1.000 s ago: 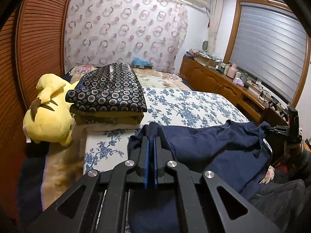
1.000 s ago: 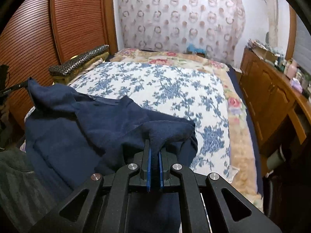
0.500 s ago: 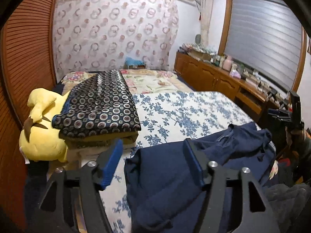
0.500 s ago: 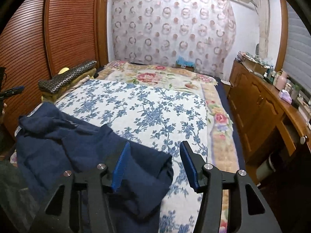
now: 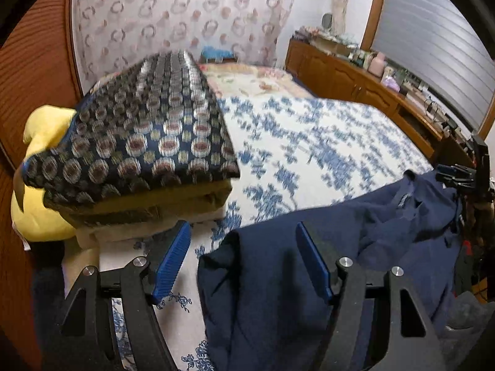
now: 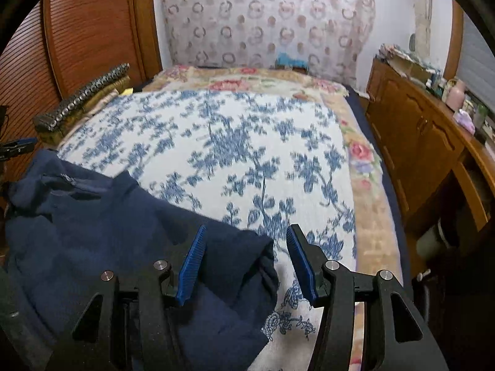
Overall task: Fold small clothes
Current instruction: 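Grasp the navy shirt edge with both grippers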
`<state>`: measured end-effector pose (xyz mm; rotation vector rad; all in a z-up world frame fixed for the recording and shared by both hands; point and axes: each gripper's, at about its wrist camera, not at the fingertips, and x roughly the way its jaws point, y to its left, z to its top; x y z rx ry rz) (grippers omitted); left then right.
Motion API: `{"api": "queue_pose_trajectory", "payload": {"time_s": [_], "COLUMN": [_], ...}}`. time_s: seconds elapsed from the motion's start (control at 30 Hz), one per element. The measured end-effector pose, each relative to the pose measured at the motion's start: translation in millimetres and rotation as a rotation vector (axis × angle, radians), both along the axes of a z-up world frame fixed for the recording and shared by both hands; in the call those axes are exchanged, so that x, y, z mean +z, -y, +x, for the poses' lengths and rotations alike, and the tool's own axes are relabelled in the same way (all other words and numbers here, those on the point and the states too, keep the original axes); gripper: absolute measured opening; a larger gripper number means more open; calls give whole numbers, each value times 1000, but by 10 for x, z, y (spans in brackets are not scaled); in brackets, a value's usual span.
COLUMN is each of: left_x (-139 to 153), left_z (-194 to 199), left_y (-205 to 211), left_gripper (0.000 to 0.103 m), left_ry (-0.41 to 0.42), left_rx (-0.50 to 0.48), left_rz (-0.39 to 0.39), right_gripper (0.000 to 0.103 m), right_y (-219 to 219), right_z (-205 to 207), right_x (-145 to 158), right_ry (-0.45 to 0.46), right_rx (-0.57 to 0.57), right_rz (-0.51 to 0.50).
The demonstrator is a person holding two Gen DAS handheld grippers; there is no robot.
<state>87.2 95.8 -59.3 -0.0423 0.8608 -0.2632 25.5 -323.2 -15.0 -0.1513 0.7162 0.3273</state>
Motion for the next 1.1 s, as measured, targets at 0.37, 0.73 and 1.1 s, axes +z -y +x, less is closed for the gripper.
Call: {"api": "queue_pose_trajectory", "payload": {"time_s": [0.37,0.73,1.1], "left_x": [-278,-287,-253], "left_z": [-21,-112,-142], "left_y": [-18,103,216], "left_gripper": [71,57,19], "left_ry": [-104,-81,-66], "left_rx": [3,-33,-77], "left_rz": [1,29,23], "right_gripper": [66,67,12], "right_y": [-52,-61,-152], "right_z": [161,201,117], "right_x": [-205,-241,-249], "right_ry": [-59,-79,-67], "right_rx": [-9,13,99], "right_rz": [-40,-16,14]}}
